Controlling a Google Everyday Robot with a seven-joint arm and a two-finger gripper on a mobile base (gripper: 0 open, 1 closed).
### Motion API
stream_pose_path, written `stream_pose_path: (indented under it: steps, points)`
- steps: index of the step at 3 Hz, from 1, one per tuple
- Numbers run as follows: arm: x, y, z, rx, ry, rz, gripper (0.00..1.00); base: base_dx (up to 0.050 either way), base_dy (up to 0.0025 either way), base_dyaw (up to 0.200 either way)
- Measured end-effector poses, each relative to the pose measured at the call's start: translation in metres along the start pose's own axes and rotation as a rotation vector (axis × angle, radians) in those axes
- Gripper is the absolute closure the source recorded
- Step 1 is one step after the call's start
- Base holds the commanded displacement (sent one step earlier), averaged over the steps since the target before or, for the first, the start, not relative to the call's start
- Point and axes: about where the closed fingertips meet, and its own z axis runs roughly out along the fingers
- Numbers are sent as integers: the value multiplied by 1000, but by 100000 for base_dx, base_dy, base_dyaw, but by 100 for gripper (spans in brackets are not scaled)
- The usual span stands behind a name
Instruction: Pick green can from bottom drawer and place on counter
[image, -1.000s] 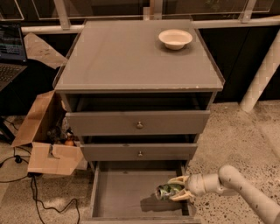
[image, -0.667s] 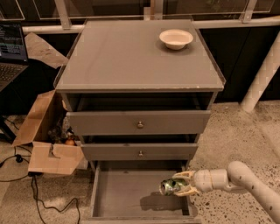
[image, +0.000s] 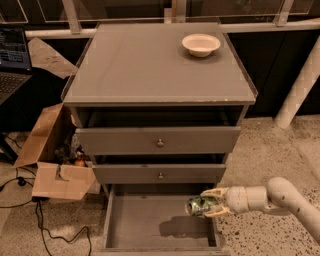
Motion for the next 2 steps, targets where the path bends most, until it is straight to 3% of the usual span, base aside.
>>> stream_pose_path:
  steps: [1,2]
  points:
    - [-19,2,0,-6,-31,-32,100,0,0,0]
    - [-72,4,-6,-22,-94,-120,100,0,0,0]
